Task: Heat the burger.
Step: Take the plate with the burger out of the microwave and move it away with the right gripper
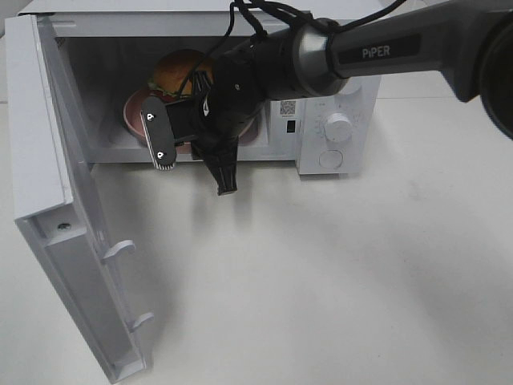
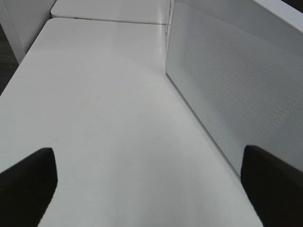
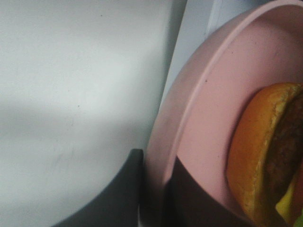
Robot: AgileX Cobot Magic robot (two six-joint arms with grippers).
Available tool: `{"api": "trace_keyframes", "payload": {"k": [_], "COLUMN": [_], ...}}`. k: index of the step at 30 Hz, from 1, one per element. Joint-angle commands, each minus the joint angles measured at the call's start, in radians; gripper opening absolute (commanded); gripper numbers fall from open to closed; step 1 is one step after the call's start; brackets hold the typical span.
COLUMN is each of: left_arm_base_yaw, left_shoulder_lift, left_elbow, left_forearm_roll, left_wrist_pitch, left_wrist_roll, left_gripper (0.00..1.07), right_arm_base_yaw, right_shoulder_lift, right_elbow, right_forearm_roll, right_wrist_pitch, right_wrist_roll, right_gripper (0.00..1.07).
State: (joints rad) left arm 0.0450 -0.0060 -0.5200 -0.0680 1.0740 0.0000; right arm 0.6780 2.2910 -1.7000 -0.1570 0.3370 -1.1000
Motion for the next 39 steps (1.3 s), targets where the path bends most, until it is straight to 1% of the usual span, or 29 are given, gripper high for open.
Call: {"api": "trace_keyframes", "payload": {"k": [1,3,4,5,6,7,8,10,11,12,13,14,16,17,19,20,21,22,23,25,26,27,28,30,32,35,36,38,39], "left_arm_base_yaw": [0.003,0.003,0.003,0.003,0.003,0.003,0.003,0.003,0.003,0.003,0.003,0.003,0.003,0.003,0.003,0.003,0.003,0.003,0.003,0.003,0.003,0.003,0.003,0.003,0.003,0.003,0.003,0.003,0.003], "left_shoulder_lift": [-0.016,-0.016,-0.016,-0.016,-0.016,-0.016,-0.016,-0.016,-0.016,-0.016,-0.016,-0.016,-0.016,-0.016,-0.016,-0.016,-0.016,-0.016,-0.016,-0.016,-0.016,-0.016,-0.016,-0.016,-0.016,-0.016,-0.016,-0.016,-0.016], "left_elbow": [0.001,0.001,0.001,0.001,0.001,0.001,0.001,0.001,0.001,0.001,0.001,0.001,0.001,0.001,0.001,0.001,0.001,0.001,0.001,0.001,0.001,0.001,0.001,0.001,0.001,0.001,0.001,0.001,0.001], "left_forearm_roll": [-0.007,-0.007,-0.007,-0.007,-0.007,-0.007,-0.007,-0.007,-0.007,-0.007,-0.007,-0.007,-0.007,-0.007,-0.007,-0.007,-0.007,-0.007,-0.007,-0.007,-0.007,-0.007,-0.007,-0.007,-0.007,-0.007,-0.007,-0.007,-0.007], "left_wrist_pitch": [-0.002,-0.002,-0.002,-0.002,-0.002,-0.002,-0.002,-0.002,-0.002,-0.002,-0.002,-0.002,-0.002,-0.002,-0.002,-0.002,-0.002,-0.002,-0.002,-0.002,-0.002,-0.002,-0.002,-0.002,-0.002,-0.002,-0.002,-0.002,-0.002], "left_wrist_roll": [0.000,0.000,0.000,0.000,0.000,0.000,0.000,0.000,0.000,0.000,0.000,0.000,0.000,0.000,0.000,0.000,0.000,0.000,0.000,0.000,0.000,0.000,0.000,0.000,0.000,0.000,0.000,0.000,0.000], "left_gripper": [0.98,0.98,0.98,0.98,0.98,0.98,0.98,0.98,0.98,0.98,0.98,0.98,0.98,0.98,0.98,0.98,0.98,0.98,0.98,0.98,0.98,0.98,0.98,0.98,0.98,0.98,0.98,0.98,0.98], "right_arm_base_yaw": [0.002,0.002,0.002,0.004,0.004,0.011,0.014,0.014,0.024,0.024,0.024,0.024,0.025,0.025,0.025,0.025,0.025,0.025,0.025,0.029,0.037,0.037,0.040,0.048,0.049,0.059,0.060,0.066,0.075], "right_shoulder_lift": [-0.050,-0.083,-0.083,-0.103,-0.103,-0.115,-0.138,-0.151,-0.173,-0.173,-0.198,-0.198,-0.234,-0.234,-0.271,-0.271,-0.299,-0.299,-0.324,-0.338,-0.360,-0.360,-0.385,-0.397,-0.434,-0.453,-0.482,-0.498,-0.527], "right_elbow": [0.041,0.101,0.101,0.139,0.139,0.162,0.208,0.231,0.274,0.274,0.309,0.309,0.359,0.359,0.407,0.407,0.441,0.441,0.480,0.501,0.535,0.535,0.568,0.587,0.632,0.659,0.689,0.701,0.730], "right_forearm_roll": [-0.022,-0.022,-0.022,-0.022,-0.022,-0.022,-0.022,-0.022,-0.022,-0.022,-0.022,-0.022,-0.022,-0.022,-0.022,-0.022,-0.023,-0.023,-0.023,-0.027,-0.041,-0.041,-0.048,-0.048,-0.048,-0.048,-0.048,-0.048,-0.048], "right_wrist_pitch": [-0.071,-0.118,-0.118,-0.147,-0.147,-0.163,-0.186,-0.199,-0.229,-0.229,-0.245,-0.245,-0.254,-0.254,-0.276,-0.276,-0.298,-0.298,-0.314,-0.325,-0.330,-0.330,-0.337,-0.345,-0.350,-0.349,-0.350,-0.352,-0.354], "right_wrist_roll": [-0.017,-0.033,-0.033,-0.035,-0.035,-0.035,-0.051,-0.063,-0.069,-0.069,-0.069,-0.069,-0.069,-0.069,-0.069,-0.069,-0.078,-0.078,-0.083,-0.083,-0.083,-0.083,-0.083,-0.083,-0.083,-0.083,-0.083,-0.083,-0.083], "right_gripper": [0.00,0.00,0.00,0.00,0.00,0.00,0.00,0.00,0.00,0.00,0.00,0.00,0.00,0.00,0.00,0.00,0.00,0.00,0.00,0.00,0.00,0.00,0.00,0.00,0.00,0.00,0.00,0.00,0.00]}}
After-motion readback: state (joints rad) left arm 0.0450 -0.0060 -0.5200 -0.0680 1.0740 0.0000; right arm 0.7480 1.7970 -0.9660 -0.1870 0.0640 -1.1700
